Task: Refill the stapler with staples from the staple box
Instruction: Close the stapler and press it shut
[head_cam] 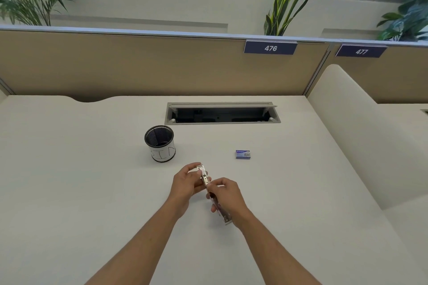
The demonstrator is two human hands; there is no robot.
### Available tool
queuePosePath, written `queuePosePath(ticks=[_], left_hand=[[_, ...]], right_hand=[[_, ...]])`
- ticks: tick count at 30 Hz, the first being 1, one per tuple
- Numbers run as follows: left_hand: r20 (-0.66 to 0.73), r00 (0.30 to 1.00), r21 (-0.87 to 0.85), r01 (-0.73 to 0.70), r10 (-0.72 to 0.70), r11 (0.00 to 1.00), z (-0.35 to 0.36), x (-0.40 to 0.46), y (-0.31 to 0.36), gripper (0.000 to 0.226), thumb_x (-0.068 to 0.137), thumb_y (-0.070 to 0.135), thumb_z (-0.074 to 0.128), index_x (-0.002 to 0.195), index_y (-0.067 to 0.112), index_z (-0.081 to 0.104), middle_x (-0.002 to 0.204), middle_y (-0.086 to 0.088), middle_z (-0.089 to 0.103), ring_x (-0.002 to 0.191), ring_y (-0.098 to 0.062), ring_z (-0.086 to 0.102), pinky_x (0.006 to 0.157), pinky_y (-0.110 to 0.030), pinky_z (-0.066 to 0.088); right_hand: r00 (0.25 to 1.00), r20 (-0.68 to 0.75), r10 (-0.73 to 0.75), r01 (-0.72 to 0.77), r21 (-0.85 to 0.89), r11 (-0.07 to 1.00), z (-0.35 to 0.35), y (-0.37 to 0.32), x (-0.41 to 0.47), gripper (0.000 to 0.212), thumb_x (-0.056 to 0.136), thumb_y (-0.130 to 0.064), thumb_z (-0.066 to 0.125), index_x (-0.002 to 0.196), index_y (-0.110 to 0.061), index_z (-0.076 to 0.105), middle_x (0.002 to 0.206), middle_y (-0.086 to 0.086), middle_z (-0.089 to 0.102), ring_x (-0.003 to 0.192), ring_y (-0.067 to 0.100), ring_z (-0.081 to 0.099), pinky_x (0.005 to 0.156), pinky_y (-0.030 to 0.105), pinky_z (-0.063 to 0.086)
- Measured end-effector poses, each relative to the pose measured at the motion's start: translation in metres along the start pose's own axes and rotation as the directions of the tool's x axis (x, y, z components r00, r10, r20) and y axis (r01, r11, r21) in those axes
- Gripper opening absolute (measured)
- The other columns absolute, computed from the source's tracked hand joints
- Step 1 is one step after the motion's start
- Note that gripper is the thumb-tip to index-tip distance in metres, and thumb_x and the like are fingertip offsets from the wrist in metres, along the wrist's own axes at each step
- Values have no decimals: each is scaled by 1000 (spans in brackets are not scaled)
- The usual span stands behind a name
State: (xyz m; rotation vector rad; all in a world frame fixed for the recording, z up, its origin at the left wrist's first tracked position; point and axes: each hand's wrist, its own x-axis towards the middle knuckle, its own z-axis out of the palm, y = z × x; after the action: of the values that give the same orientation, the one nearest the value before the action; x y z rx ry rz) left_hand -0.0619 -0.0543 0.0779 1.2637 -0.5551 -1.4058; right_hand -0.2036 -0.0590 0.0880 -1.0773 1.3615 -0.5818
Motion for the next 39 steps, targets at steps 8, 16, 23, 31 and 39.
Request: queuePosePath(ticks=[8, 16, 23, 31, 39], left_hand=[[48, 999, -60, -5, 7, 998, -3, -3, -1, 28, 94, 1, 52, 120, 11, 56, 93, -11, 72, 94, -35, 70, 75, -37, 58], [-3, 1000, -73, -6, 6, 997, -6, -1, -2, 29, 92, 2, 58, 119, 11, 56, 93, -10, 73, 87, -25, 68, 73, -33, 54], [-72, 995, -45, -75, 72, 996, -7, 1, -8, 29, 92, -2, 57, 120, 6, 58, 95, -13, 67, 84, -24, 68, 82, -38, 57], [-85, 991, 12, -105, 106, 994, -5, -3, -5, 30, 91, -1, 59, 121, 5, 59, 98, -16, 65, 86, -25, 67, 85, -40, 57], [18, 999, 32, -43, 42, 999, 2, -14, -12, 16, 88, -2, 63, 103, 1, 66, 95, -22, 71, 86, -32, 72, 76, -34, 59]], right_hand=[[995, 72, 69, -80, 160, 984, -3, -2, -3, 15, 86, -13, 66, 94, -1, 61, 80, 15, 65, 46, 23, 61, 39, 24, 43], [982, 144, 119, -158, 302, 940, -25, -8, 1, 17, 83, -10, 69, 95, -3, 60, 77, 15, 69, 62, 31, 70, 54, 31, 58], [997, 31, 76, -82, 422, 903, -33, -3, 6, 30, 76, 1, 75, 98, 0, 56, 75, 22, 73, 66, 37, 71, 60, 34, 61], [966, -217, -141, 199, 279, 939, -19, 7, 5, 36, 79, -20, 78, 107, -18, 55, 79, 8, 74, 67, 19, 70, 61, 29, 55], [896, -184, -405, 354, -256, 900, 3, 7, 4, 41, 88, -26, 65, 126, -31, 53, 105, -2, 69, 79, 3, 60, 67, 9, 45]])
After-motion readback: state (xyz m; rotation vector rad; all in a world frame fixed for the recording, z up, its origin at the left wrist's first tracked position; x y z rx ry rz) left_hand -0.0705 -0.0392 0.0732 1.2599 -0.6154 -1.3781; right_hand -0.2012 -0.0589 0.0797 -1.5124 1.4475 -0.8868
